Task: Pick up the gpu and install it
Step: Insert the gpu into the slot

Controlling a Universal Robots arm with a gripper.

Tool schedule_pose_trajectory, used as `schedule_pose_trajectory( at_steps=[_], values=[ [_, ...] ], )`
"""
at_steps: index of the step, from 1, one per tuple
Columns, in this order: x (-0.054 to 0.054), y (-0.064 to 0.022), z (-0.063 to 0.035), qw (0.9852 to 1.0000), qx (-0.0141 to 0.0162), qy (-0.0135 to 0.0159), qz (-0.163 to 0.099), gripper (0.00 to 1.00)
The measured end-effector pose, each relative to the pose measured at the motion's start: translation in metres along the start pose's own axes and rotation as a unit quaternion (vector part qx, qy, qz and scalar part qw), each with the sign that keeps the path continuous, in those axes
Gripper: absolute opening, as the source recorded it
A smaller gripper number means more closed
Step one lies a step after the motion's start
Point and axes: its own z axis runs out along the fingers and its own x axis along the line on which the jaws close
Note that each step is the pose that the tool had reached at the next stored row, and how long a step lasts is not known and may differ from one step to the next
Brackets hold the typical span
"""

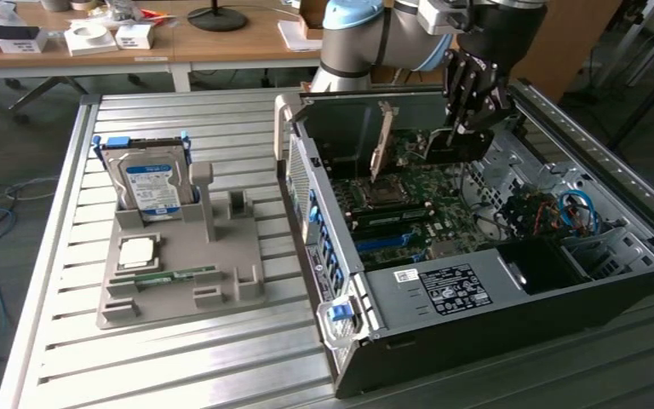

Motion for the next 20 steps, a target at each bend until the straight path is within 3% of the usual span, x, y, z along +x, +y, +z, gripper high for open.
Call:
schedule_pose_trajectory(
  at_steps=[6, 9, 20],
  values=[
    [-0.0001, -0.0011, 0.0003, 1.0000, -0.0026, 0.0014, 0.000, 0.26],
    [-0.0002, -0.0022, 0.0004, 1.0000, -0.0062, 0.0036, 0.000, 0.26],
    [0.0002, -0.0010, 0.0007, 1.0000, -0.0065, 0.0037, 0.001, 0.26]
  ],
)
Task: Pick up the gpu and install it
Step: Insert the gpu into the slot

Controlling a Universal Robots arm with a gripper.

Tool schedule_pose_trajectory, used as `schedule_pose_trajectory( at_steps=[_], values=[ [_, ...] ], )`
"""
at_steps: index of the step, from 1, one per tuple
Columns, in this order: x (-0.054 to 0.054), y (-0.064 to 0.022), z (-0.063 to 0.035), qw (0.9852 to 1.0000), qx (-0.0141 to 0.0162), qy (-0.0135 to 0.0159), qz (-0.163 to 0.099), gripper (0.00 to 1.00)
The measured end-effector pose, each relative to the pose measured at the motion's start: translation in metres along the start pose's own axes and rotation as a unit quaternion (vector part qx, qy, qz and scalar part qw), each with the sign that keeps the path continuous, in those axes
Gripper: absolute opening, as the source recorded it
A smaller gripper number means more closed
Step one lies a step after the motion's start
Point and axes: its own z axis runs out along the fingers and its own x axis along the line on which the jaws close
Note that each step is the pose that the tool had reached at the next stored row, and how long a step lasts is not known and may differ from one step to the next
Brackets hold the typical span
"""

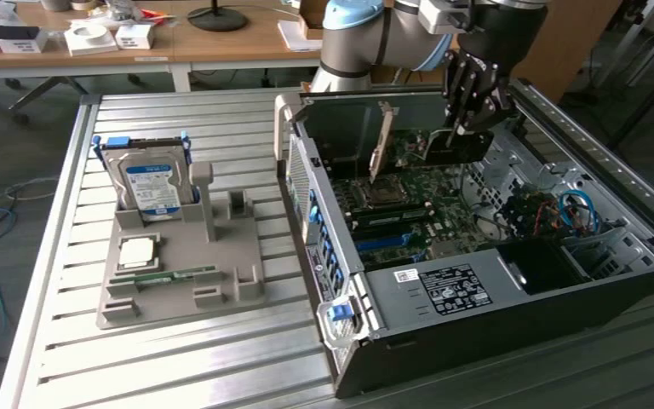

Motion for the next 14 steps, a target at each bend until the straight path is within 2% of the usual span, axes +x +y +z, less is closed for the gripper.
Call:
schedule_pose_trajectory(
  at_steps=[10, 14],
  values=[
    [0.0012, 0.0003, -0.0001, 1.0000, -0.0001, 0.0001, 0.000, 0.26],
    [0.0049, -0.0001, -0.0001, 1.0000, -0.0001, 0.0001, 0.000, 0.26]
  ],
)
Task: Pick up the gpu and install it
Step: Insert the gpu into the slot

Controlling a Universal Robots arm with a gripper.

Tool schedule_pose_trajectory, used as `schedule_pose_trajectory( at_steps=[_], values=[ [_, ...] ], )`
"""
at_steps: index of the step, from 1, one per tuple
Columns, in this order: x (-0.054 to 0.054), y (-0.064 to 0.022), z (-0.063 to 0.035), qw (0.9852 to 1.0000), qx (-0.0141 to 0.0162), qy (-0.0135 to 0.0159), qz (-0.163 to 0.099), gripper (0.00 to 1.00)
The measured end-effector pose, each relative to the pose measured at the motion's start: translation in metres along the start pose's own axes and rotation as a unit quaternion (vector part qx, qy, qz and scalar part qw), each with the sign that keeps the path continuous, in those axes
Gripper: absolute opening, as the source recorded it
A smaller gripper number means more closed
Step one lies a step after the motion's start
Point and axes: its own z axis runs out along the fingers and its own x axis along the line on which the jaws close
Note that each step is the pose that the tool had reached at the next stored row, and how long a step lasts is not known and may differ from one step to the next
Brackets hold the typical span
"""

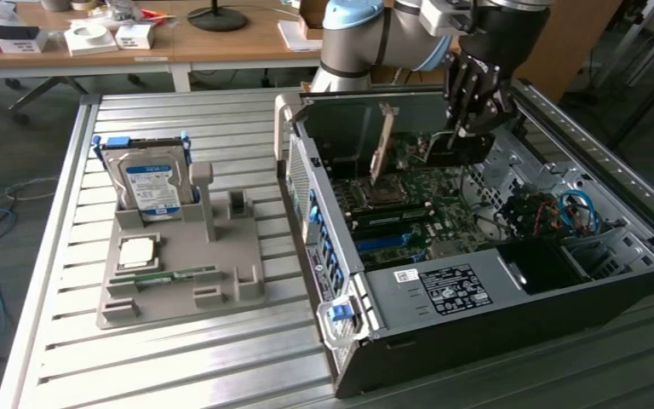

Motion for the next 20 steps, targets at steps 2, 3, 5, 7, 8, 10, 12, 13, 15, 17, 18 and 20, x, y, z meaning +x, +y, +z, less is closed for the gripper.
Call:
schedule_pose_trajectory(
  at_steps=[2, 3, 5, 7, 8, 10, 12, 13, 15, 17, 18, 20],
  values=[
    [0.002, -0.0002, 0.0000, 1.0000, 0.0000, 0.0000, 0.000, 0.26],
    [0.003, -0.0002, -0.0001, 1.0000, 0.0000, 0.0000, 0.000, 0.26],
    [0.006, -0.0005, -0.0001, 1.0000, 0.0000, 0.0000, 0.000, 0.26],
    [0.009, -0.0007, -0.0002, 1.0000, 0.0000, 0.0000, 0.000, 0.26],
    [0.010, -0.0009, -0.0002, 1.0000, 0.0000, 0.0000, 0.000, 0.26],
    [0.014, -0.0011, -0.0003, 1.0000, 0.0000, 0.0000, 0.000, 0.26],
    [0.018, -0.0013, -0.0003, 1.0000, 0.0000, 0.0000, 0.000, 0.26],
    [0.019, -0.0014, -0.0003, 1.0000, 0.0000, 0.0000, 0.000, 0.26],
    [0.021, -0.0015, -0.0004, 1.0000, 0.0000, 0.0000, 0.000, 0.26],
    [0.021, -0.0014, -0.0003, 1.0000, 0.0000, 0.0000, 0.000, 0.26],
    [0.021, -0.0011, -0.0004, 1.0000, 0.0000, 0.0001, 0.000, 0.26],
    [0.021, 0.0014, -0.0003, 1.0000, 0.0000, 0.0000, 0.000, 0.26]
  ],
)
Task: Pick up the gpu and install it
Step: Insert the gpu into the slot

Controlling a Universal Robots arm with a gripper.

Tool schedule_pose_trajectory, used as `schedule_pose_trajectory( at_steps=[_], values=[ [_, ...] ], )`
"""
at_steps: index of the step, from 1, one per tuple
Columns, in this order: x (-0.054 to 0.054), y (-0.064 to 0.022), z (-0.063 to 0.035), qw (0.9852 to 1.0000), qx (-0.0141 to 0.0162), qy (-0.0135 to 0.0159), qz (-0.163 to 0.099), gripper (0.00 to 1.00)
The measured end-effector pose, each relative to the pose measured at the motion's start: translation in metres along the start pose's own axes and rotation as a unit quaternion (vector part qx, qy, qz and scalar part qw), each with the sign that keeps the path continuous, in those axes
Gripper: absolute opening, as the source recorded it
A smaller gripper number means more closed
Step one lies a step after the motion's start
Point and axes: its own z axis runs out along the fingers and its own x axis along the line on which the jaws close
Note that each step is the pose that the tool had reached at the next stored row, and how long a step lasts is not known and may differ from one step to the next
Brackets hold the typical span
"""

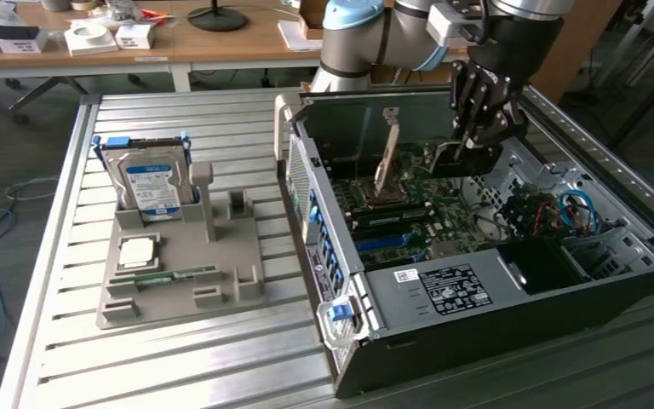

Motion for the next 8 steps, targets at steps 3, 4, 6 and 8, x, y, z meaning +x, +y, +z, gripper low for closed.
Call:
schedule_pose_trajectory(
  at_steps=[3, 4, 6, 8],
  values=[
    [0.0004, 0.0041, 0.0001, 1.0000, 0.0001, 0.0000, 0.001, 0.26],
    [0.0004, 0.0044, 0.0001, 1.0000, 0.0000, 0.0001, 0.001, 0.26],
    [0.0006, 0.0045, 0.0016, 1.0000, 0.0000, -0.0001, 0.001, 0.26],
    [0.0013, 0.0046, 0.0039, 1.0000, 0.0000, 0.0001, 0.002, 0.26]
  ],
)
